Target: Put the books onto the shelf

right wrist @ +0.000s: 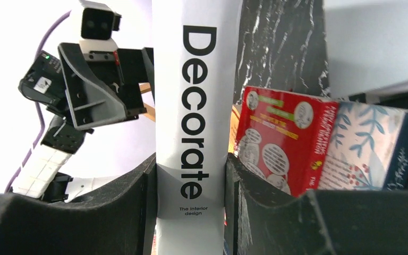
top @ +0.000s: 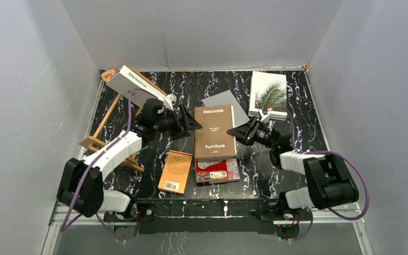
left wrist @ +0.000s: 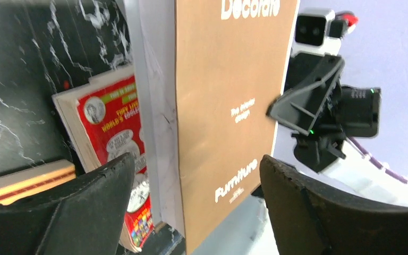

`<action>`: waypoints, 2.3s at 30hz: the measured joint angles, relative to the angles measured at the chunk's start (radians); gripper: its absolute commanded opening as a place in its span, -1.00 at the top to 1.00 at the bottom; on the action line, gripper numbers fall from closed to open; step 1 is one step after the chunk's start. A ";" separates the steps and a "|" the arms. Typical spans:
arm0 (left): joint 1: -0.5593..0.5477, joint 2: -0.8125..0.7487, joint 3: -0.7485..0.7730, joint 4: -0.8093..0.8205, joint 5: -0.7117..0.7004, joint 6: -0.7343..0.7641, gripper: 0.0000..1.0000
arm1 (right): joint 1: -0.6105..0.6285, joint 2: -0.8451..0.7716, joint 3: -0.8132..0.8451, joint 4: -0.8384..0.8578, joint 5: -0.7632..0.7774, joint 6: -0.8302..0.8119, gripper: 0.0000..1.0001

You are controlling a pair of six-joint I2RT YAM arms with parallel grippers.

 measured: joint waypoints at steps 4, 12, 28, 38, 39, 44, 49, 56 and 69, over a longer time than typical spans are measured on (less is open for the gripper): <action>0.002 -0.040 0.097 -0.133 -0.118 0.087 -0.71 | 0.000 -0.087 0.048 -0.112 -0.001 -0.060 0.31; 0.003 -0.053 0.147 -0.327 -0.238 0.188 -0.72 | 0.007 -0.206 0.123 -0.417 0.040 -0.138 0.36; 0.008 -0.447 0.844 -0.671 -0.923 0.579 -0.80 | 0.466 0.035 0.840 -0.789 0.406 -0.686 0.40; 0.008 -0.482 1.022 -0.790 -0.975 0.643 -0.82 | 0.556 0.359 1.273 -0.756 0.436 -0.873 0.41; 0.008 -0.480 1.025 -0.801 -0.981 0.646 -0.82 | 0.557 0.384 1.295 -0.748 0.439 -0.887 0.41; 0.008 -0.478 1.025 -0.846 -0.995 0.649 -0.83 | 0.561 0.486 1.357 -0.690 0.439 -0.970 0.41; 0.008 -0.478 1.025 -0.873 -0.995 0.645 -0.84 | 0.578 0.603 1.476 -0.664 0.424 -1.075 0.41; 0.008 -0.478 1.024 -0.912 -1.001 0.639 -0.84 | 0.600 0.747 1.651 -0.663 0.387 -1.199 0.41; 0.008 -0.473 0.987 -0.920 -1.031 0.645 -0.86 | 0.618 0.911 1.780 -0.680 0.382 -1.346 0.34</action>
